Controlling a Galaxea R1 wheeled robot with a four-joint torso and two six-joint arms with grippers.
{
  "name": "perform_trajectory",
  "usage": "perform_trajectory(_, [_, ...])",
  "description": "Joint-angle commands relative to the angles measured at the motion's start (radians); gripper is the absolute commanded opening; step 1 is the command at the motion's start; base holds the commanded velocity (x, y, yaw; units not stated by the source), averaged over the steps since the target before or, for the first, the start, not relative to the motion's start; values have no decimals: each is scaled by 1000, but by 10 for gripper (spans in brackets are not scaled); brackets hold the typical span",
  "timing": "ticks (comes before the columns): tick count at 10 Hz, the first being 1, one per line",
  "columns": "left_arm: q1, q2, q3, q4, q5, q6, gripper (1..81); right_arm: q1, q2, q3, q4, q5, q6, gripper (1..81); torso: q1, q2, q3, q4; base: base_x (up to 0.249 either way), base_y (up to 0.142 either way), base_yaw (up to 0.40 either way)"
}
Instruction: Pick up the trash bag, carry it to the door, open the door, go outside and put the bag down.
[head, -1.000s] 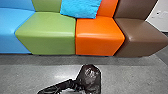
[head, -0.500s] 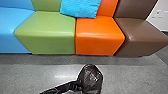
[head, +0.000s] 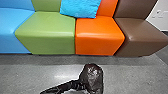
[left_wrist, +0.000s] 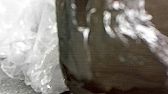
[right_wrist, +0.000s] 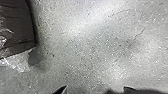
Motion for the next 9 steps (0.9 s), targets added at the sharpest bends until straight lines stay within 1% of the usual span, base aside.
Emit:
perform_trajectory(1, [-21,-15,-29,66,13,11,811,55,-61,11,11,-56,3,811,0,0,0,0,0,0,0])
perform_trajectory(3, [-21,-15,-28,66,13,11,811,55,-61,8,11,-55,3,811,0,0,0,0,0,0,0])
perform_trajectory(4, [-21,-15,-26,64,13,21,811,55,-61,8,11,-56,3,811,0,0,0,0,0,0,0])
perform_trajectory(7, [-21,-14,-26,64,12,22,811,55,-61,7,11,-55,3,811,0,0,0,0,0,0,0])
perform_trajectory(8, [-21,-12,-29,63,12,21,10,55,-59,7,11,-55,3,811,0,0,0,0,0,0,0])
perform_trajectory(9, [-21,-14,-29,63,12,21,10,55,-57,7,11,-55,3,811,0,0,0,0,0,0,0])
